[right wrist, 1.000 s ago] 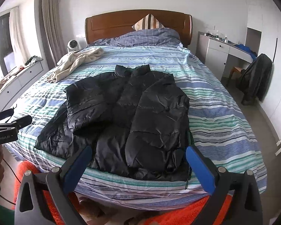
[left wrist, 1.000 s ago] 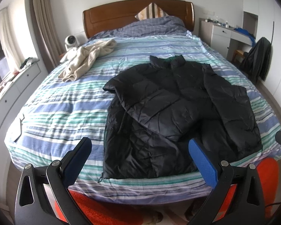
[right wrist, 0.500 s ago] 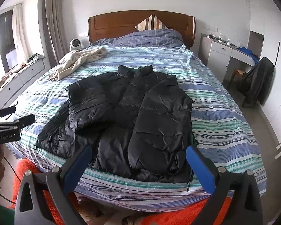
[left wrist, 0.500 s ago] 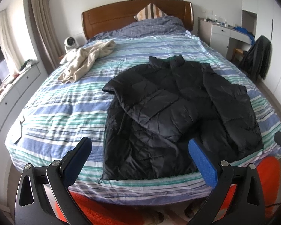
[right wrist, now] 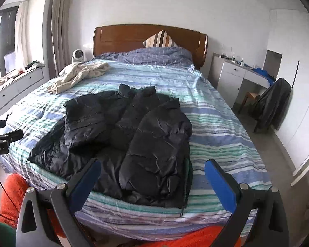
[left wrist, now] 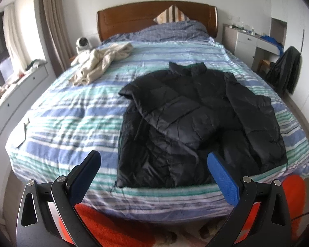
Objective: Fold large clothes
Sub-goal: 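Grasp a black jacket sleeve with the right tool and pull it outward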
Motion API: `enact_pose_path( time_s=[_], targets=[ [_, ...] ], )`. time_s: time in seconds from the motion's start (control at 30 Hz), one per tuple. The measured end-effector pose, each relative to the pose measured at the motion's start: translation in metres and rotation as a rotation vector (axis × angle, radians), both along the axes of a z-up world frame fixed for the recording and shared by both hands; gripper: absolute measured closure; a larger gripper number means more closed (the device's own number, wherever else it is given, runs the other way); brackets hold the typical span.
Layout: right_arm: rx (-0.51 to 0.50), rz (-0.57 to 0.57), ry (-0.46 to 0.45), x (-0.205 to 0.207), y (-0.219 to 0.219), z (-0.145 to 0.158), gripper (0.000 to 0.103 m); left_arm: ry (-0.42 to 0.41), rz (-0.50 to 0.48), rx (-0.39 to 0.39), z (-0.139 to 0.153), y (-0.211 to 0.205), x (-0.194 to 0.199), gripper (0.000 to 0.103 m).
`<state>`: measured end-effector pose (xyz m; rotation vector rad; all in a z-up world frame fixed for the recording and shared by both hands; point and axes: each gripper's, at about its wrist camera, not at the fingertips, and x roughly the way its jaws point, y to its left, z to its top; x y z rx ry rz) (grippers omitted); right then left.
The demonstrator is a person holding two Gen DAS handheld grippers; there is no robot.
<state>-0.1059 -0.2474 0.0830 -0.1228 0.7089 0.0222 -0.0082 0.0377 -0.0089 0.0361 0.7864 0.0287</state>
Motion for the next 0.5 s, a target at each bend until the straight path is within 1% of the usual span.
enact_pose_path(
  time_s=[0.07, 0.13, 0.2, 0.27, 0.37, 0.43, 0.5],
  targets=[
    [-0.009, 0.049, 0.027, 0.002, 0.003, -0.010, 0.001, 0.026, -0.002, -0.005, -0.005, 0.000, 0.002, 0.000],
    [-0.039, 0.127, 0.020, 0.005, 0.008, -0.023, 0.001, 0.034, -0.006, -0.008, -0.006, 0.000, 0.001, 0.000],
    [-0.107, 0.206, 0.041, 0.014, 0.014, -0.043, 0.001, 0.022, -0.012, -0.010, -0.003, 0.000, 0.001, 0.000],
    [-0.145, 0.302, 0.079, 0.029, 0.019, -0.067, 0.001, 0.004, -0.015, -0.003, 0.002, -0.001, 0.001, 0.000],
    [-0.229, 0.405, 0.135, 0.052, 0.031, -0.103, 0.002, -0.027, -0.005, 0.008, 0.009, 0.001, 0.000, 0.000],
    [-0.282, 0.430, 0.159, 0.067, 0.034, -0.128, 0.002, -0.038, 0.012, 0.009, 0.011, 0.004, -0.002, 0.000],
    [-0.276, 0.405, 0.192, 0.082, 0.028, -0.147, 0.002, -0.027, 0.031, 0.005, 0.007, 0.007, -0.002, 0.000]
  ],
)
